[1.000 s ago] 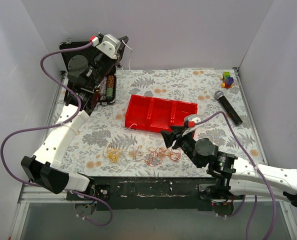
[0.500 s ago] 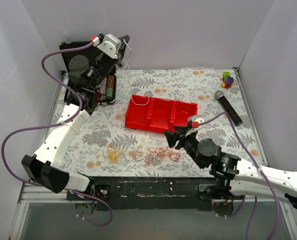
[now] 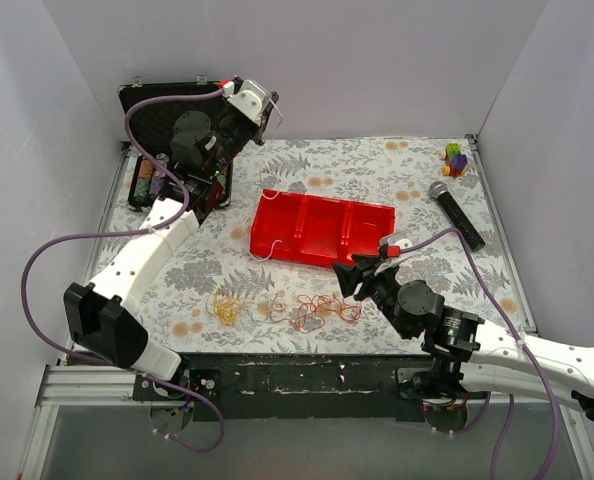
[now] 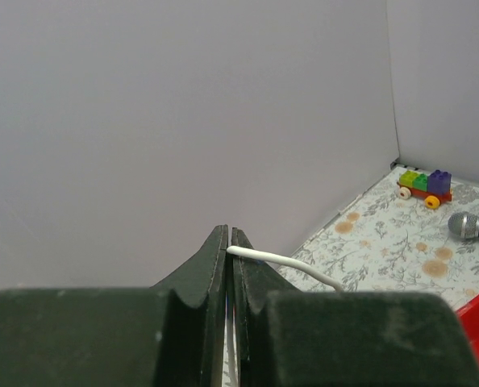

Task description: Untangle the cables

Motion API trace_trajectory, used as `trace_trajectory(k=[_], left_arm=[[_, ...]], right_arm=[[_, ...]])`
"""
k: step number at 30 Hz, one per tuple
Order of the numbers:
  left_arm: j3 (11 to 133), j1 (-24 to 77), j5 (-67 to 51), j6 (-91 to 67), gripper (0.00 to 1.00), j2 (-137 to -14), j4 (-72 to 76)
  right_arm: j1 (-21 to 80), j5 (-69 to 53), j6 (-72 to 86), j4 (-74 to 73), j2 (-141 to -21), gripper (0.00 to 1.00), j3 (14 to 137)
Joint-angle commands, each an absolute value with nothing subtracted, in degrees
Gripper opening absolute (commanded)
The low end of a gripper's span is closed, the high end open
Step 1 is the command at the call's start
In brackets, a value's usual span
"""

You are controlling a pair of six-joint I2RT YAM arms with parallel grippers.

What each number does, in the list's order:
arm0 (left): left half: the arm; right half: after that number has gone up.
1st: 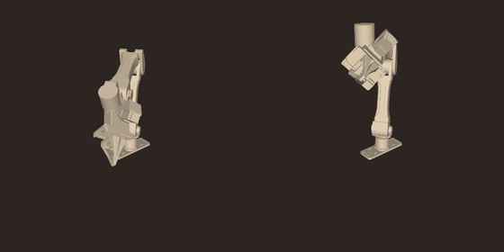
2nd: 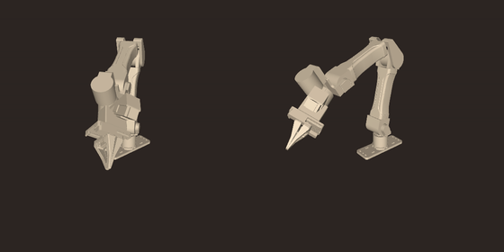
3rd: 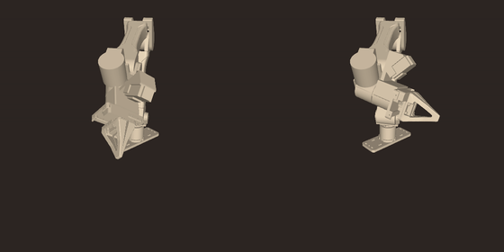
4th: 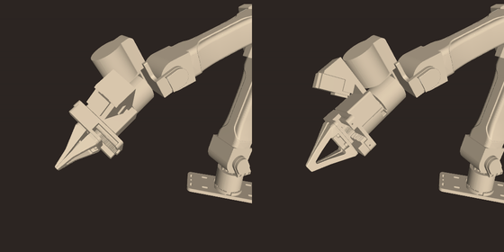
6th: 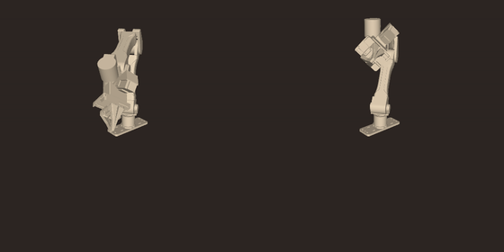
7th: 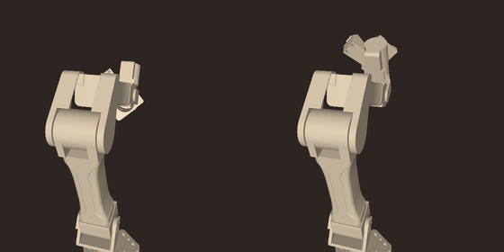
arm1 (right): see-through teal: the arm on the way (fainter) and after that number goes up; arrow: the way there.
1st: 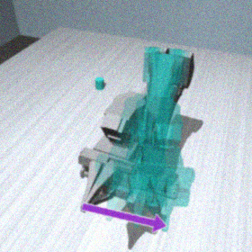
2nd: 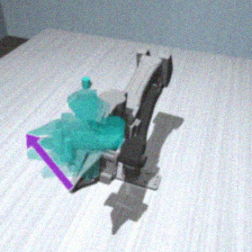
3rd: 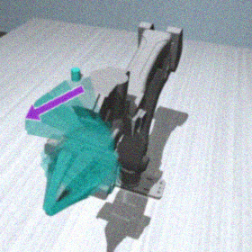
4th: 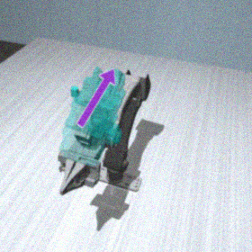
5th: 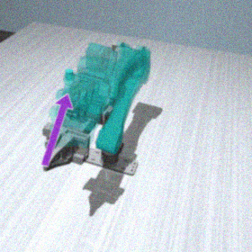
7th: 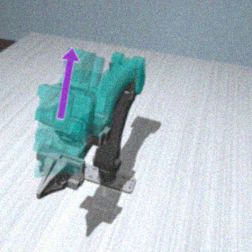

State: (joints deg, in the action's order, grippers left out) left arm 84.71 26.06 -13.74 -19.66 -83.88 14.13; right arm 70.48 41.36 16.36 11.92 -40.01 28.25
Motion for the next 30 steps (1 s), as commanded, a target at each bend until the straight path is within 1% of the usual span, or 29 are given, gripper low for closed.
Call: trace_trajectory(k=[1, 16, 24, 30], left_arm=[[86.65, 26.63, -11.78, -18.98, 0.00, -85.16, 15.03], [96.41, 28.91, -11.25, -19.25, 0.00, -87.89, 13.01], [91.68, 29.71, -10.72, -17.93, 0.00, -87.54, 13.45], [90.79, 29.71, -10.11, -20.39, 0.00, -90.79, 11.34]], right_arm=[[70.22, 42.45, 17.22, 13.36, -38.67, 0.60, 27.77], [69.79, 41.66, 18.19, 13.45, -38.76, 0.59, 26.81], [69.61, 41.57, 18.54, 13.54, -38.50, 0.60, 26.54], [69.43, 41.84, 18.63, 13.27, -38.23, 0.60, 26.10]])
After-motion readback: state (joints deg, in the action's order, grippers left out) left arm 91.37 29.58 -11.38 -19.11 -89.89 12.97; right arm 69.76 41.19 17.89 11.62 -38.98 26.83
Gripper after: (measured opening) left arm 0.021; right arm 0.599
